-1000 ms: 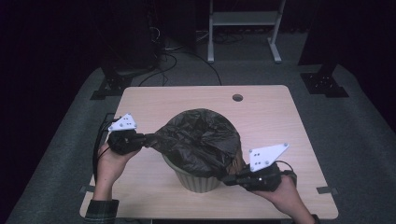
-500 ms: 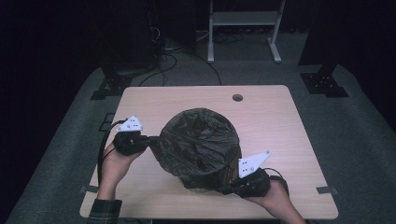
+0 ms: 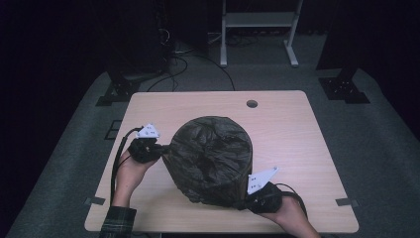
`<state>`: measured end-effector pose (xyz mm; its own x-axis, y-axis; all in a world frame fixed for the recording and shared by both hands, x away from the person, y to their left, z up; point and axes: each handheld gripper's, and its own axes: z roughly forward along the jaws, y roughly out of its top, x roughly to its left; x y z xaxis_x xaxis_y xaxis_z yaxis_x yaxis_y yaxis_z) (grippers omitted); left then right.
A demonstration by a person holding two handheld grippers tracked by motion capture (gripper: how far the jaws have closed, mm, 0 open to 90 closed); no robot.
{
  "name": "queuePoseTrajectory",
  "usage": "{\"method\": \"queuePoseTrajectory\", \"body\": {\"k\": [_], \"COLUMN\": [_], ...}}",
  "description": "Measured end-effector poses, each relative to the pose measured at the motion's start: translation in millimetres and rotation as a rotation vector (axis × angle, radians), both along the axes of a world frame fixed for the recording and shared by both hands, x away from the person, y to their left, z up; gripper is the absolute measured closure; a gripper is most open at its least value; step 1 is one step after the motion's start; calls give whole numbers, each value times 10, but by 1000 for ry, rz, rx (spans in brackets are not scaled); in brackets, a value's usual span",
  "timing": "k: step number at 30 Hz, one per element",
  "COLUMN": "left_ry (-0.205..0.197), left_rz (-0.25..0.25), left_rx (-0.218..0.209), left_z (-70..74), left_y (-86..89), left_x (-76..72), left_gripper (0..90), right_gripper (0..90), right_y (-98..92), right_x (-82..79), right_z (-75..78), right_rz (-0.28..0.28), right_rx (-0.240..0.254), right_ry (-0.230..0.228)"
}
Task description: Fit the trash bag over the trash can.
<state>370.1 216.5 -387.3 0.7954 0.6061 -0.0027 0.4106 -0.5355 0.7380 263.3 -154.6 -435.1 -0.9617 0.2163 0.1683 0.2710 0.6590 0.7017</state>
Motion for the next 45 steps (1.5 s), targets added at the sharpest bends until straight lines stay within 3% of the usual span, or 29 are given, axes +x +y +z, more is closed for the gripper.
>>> {"method": "queuePoseTrajectory", "body": {"k": [9, 16, 17, 18, 24, 25, 26, 28, 29, 30, 31, 33, 35, 37, 39, 42, 43, 45], "left_ry": [21, 18, 18, 18, 7, 7, 6, 4, 2, 2, -2, -6, -12, -14, -18, -18, -20, -19], "left_rz": [11, 11, 10, 8, 18, 19, 19, 21, 24, 24, 23, 20, 16, 13, 10, 9, 6, 6], "left_rx": [11, 39, 44, 40, 45, 38, 37, 36, 36, 36, 34, 32, 35, 33, 26, 25, 25, 24], "left_z": [-173, -194, -192, -189, -165, -163, -159, -149, -130, -130, -120, -99, -79, -62, -51, -47, -45, -42], "left_y": [-132, -197, -203, -200, -154, -148, -141, -128, -124, -124, -127, -137, -145, -151, -159, -165, -165, -163], "left_x": [133, 150, 142, 139, 151, 151, 152, 155, 154, 154, 152, 148, 145, 144, 142, 140, 140, 140], "left_gripper": [898, 898, 898, 898, 898, 897, 897, 897, 897, 897, 897, 897, 898, 897, 897, 897, 897, 897], "right_gripper": [900, 898, 771, 771, 750, 751, 751, 750, 750, 750, 742, 731, 717, 713, 699, 691, 656, 639], "right_y": [-148, -263, -314, -314, -642, -776, -776, -877, -925, -925, -934, -902, -879, -780, -599, -476, -356, -299], "right_x": [107, 158, 165, 165, 265, 310, 310, 364, 413, 413, 446, 553, 581, 672, 824, 948, 1089, 1155], "right_z": [-171, -188, -142, -142, 120, 259, 259, 432, 628, 628, 724, 998, 1059, 1217, 1347, 1392, 1410, 1411], "right_rz": [-67, -101, -127, -127, -260, -316, -316, -355, -388, -388, -393, -410, -412, -396, -380, -378, -382, -393], "right_rx": [-45, -41, -28, -28, 21, 50, 50, 79, 108, 108, 127, 186, 196, 224, 247, 263, 258, 245], "right_ry": [25, 31, 3, 3, -75, -105, -105, -137, -178, -178, -193, -219, -232, -242, -249, -241, -229, -227]}}
